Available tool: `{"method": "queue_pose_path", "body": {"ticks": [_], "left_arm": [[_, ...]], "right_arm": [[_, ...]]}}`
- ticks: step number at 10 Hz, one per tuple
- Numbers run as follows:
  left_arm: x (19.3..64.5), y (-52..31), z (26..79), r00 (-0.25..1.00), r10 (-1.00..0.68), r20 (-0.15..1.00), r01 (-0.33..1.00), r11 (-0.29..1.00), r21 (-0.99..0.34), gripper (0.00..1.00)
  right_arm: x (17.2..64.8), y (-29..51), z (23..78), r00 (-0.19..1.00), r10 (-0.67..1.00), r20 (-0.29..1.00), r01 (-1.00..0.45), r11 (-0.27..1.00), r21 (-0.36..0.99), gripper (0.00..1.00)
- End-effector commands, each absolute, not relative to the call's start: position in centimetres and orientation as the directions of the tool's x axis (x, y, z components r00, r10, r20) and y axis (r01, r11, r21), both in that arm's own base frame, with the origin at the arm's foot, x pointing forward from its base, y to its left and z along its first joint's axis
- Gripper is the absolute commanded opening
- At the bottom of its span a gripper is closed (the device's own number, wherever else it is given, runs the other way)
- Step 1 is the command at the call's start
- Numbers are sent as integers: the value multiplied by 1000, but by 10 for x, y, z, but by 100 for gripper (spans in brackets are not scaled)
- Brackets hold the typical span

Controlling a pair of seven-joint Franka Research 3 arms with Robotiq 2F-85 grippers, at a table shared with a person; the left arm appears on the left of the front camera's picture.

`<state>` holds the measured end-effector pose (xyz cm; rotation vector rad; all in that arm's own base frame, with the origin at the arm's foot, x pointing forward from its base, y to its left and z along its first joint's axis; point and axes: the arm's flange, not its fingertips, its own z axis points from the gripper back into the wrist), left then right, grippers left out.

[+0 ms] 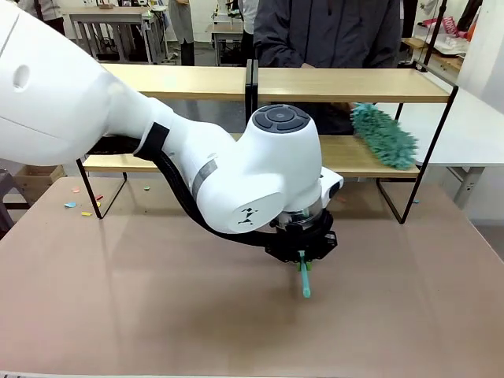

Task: Clean the shelves.
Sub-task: Clean another randomly selected level of the Shelf with the Duster.

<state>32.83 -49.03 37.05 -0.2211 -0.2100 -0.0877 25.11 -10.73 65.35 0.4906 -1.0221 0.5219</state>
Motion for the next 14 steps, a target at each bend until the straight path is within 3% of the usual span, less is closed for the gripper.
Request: {"method": "queue_pose_path", "body": {"ticks": [1,10,14], "left_arm": [[337,-512,375,969,-135,205,182,956,-230,12],[369,-575,392,927,-325,187,363,903,-230,12],[377,-594,402,901,-400,170,434,843,-319,12]], "right_arm": [[252,-107,655,418,175,892,-623,769,141,100],[252,-107,655,418,175,892,-623,769,141,100],[252,-107,655,418,175,892,-623,769,141,100]]}}
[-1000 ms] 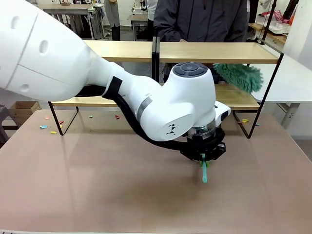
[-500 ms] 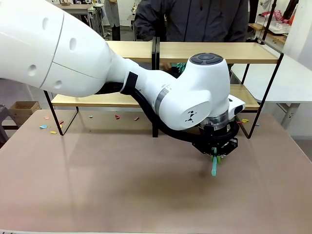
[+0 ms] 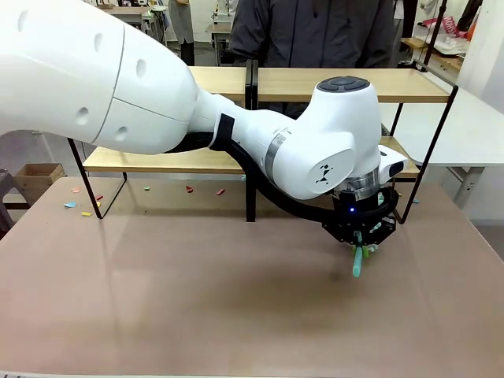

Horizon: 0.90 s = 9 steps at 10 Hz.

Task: Clean the shelves.
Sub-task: Clean another randomly selected level of the Shelf with the Duster.

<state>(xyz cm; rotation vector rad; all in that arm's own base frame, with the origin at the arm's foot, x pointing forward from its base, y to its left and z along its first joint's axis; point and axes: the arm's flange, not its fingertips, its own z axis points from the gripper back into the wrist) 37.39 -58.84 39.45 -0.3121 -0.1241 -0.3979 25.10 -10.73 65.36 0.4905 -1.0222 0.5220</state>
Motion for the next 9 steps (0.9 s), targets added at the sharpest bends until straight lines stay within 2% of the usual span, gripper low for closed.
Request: {"method": "queue_pose_path", "body": {"ticks": [1,4,5,9], "left_arm": [[379,-599,404,901,-409,144,433,830,-352,12],[387,-593,415,931,-346,115,341,712,-614,12],[389,-587,415,926,-364,99,334,672,-661,12],[377,-556,422,930,-347,118,343,710,-615,12]], "right_arm": [[252,-107,655,418,175,892,-623,769,141,100],[252,-107,655,418,175,892,-623,769,141,100],[252,-107,655,418,175,892,-623,769,141,100],[252,-107,655,418,175,892,-623,769,141,100]]}}
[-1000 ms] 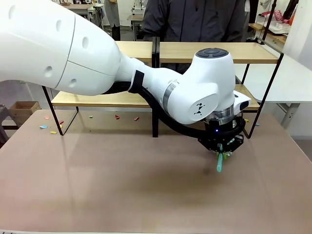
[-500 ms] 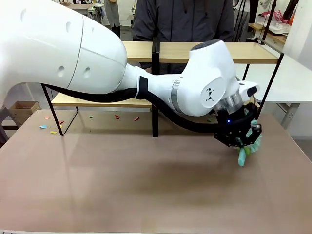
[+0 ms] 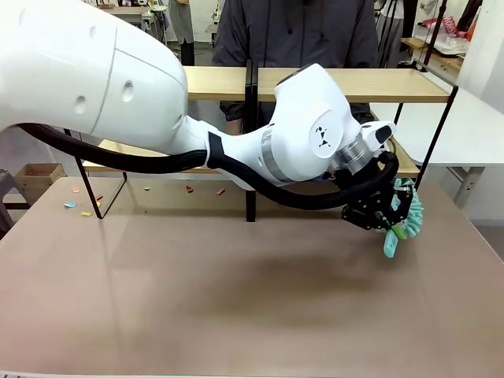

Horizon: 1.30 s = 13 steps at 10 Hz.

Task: Clean the shelves.
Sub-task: Clean another randomly selected level of the Shelf with the Duster.

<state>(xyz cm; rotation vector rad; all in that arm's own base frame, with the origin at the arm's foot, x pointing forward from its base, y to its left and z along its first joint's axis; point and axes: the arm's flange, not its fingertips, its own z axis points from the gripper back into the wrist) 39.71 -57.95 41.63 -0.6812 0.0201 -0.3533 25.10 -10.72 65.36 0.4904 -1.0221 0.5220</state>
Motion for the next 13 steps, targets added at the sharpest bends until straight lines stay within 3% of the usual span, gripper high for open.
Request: {"method": "queue_pose_path", "body": {"ticks": [1,5,8,10,13], "left_arm": [[366,-542,426,920,-376,111,365,718,-592,12],[315,-439,442,887,-458,48,410,737,-538,12],[270,-315,461,920,-352,173,387,744,-545,12],[257,-248,472,925,-263,274,379,655,-654,12],[264,-198,475,884,-236,403,467,412,-783,12]], "right_arm": [[252,-107,655,418,175,892,-623,769,141,100],[252,-107,655,418,175,892,-623,769,141,100],[252,-107,655,418,175,892,-623,769,141,100],[252,-107,655,418,175,892,-623,769,141,100],[252,-107,655,418,175,892,-623,769,141,100]]}}
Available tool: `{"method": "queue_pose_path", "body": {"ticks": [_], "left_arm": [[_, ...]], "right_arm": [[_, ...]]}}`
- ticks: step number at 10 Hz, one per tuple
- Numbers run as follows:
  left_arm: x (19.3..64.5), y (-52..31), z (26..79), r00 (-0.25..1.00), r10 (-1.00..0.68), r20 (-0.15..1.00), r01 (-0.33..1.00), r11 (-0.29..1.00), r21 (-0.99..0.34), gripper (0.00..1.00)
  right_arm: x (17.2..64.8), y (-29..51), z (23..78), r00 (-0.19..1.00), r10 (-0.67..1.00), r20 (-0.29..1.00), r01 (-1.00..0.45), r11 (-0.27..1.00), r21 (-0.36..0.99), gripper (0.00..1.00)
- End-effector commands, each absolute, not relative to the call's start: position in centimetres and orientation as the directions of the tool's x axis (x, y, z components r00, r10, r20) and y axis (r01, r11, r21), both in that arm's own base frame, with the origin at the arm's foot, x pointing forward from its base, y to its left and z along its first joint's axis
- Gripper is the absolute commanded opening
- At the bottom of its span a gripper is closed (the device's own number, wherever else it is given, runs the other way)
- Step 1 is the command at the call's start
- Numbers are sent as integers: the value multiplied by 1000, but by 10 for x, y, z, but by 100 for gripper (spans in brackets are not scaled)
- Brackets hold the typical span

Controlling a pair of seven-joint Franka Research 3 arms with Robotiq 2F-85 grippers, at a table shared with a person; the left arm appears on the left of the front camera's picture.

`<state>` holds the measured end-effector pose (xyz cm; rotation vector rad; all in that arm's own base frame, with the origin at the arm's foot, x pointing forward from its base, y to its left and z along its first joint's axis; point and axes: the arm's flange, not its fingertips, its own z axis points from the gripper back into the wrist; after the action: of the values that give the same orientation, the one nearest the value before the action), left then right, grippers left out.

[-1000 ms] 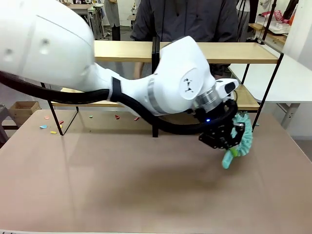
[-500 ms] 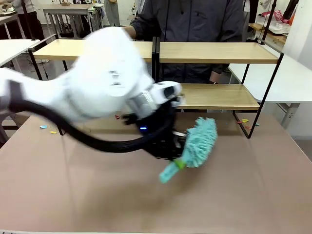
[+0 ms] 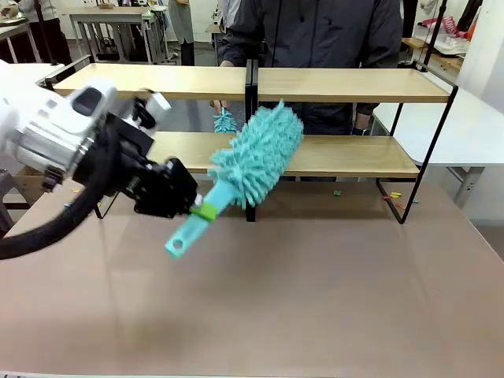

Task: Clean the shelves.
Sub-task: Clean another randomly selected level of the Shelf with the Duster.

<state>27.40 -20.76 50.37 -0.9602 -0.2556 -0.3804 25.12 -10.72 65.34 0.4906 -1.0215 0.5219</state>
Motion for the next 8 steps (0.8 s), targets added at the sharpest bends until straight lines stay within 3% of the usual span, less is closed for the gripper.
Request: {"method": "queue_pose_path", "body": {"ticks": [1,8], "left_arm": [[267,-199,476,874,-243,421,485,373,-791,12],[284,-247,485,867,-285,409,489,327,-808,12]], "right_arm": [[252,-107,655,418,175,892,-623,769,141,100],[252,-107,655,418,175,892,-623,769,141,100]]}}
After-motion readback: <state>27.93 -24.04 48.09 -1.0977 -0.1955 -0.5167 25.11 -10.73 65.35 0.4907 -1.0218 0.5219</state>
